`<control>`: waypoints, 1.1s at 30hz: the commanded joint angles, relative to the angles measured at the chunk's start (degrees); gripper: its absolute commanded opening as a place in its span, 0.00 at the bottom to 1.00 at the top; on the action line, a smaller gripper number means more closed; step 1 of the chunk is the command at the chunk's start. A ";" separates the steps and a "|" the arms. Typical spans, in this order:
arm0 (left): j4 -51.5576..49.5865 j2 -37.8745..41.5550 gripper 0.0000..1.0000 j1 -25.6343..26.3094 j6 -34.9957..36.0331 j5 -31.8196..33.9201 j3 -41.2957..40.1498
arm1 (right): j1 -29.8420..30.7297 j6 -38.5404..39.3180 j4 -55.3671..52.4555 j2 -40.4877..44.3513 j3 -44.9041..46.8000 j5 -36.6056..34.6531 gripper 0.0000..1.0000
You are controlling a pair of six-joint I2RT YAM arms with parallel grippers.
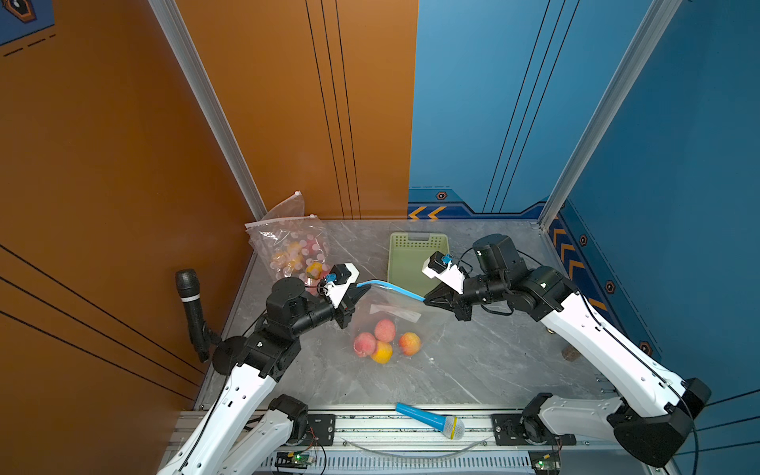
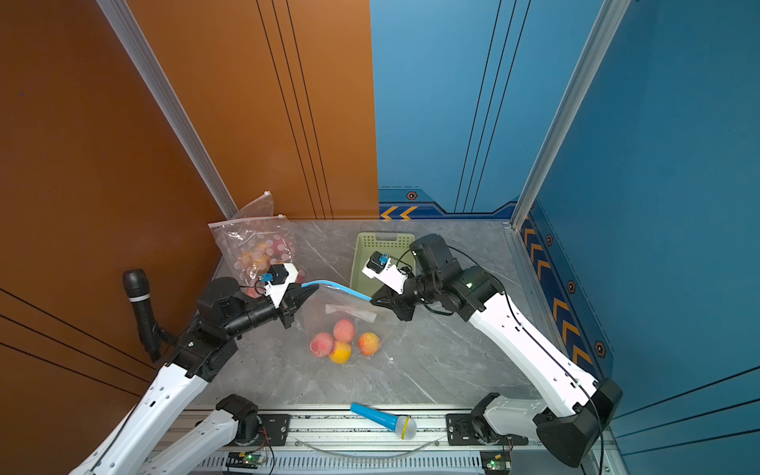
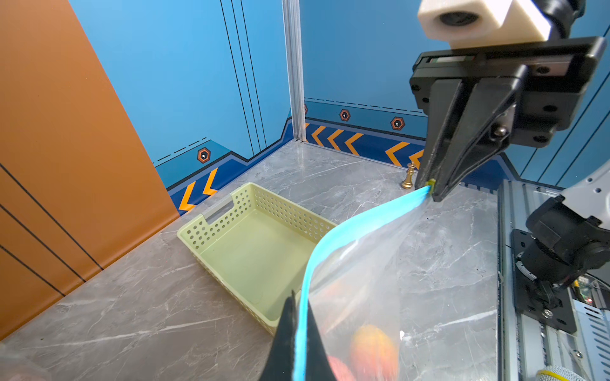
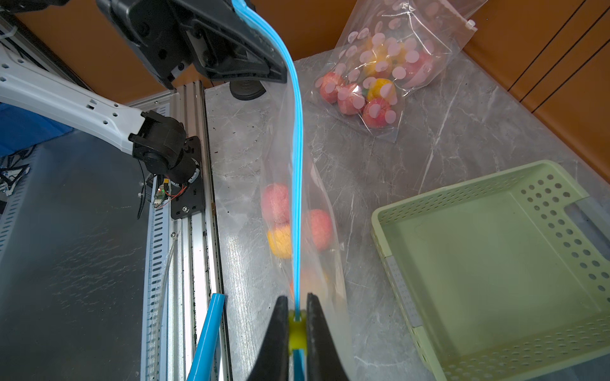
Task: Place the peach in a zip-top bag and seal the zipper
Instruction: Zip the zipper on the zipper food storage bag.
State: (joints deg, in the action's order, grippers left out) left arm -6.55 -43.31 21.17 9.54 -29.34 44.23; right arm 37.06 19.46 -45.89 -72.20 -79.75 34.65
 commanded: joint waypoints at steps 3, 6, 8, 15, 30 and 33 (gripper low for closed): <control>2.34 1.55 0.00 -1.83 -0.95 5.54 -1.29 | -0.72 -0.92 -1.66 2.04 1.08 -1.04 0.01; 2.41 2.25 0.00 -2.34 -1.09 6.39 -1.69 | -0.78 -0.92 -1.65 2.20 1.19 -1.01 0.01; 2.39 2.69 0.00 -2.62 -1.08 6.46 -2.01 | -0.76 -1.00 -1.58 2.26 1.26 -1.11 0.00; 3.30 3.91 0.00 -3.28 -1.17 7.45 -3.08 | -0.94 -1.18 -1.33 2.94 1.74 -1.74 0.01; 5.49 4.89 0.00 -4.44 -3.58 11.54 -4.67 | -2.53 -2.83 0.70 5.75 4.68 -2.15 0.00; 5.58 5.46 0.00 -4.52 -3.67 11.45 -5.18 | -2.67 -3.03 0.72 5.85 5.04 -2.13 0.00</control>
State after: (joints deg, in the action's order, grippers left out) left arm -2.90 -39.03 18.17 6.87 -22.20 39.90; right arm 35.11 17.69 -44.27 -67.79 -75.64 34.00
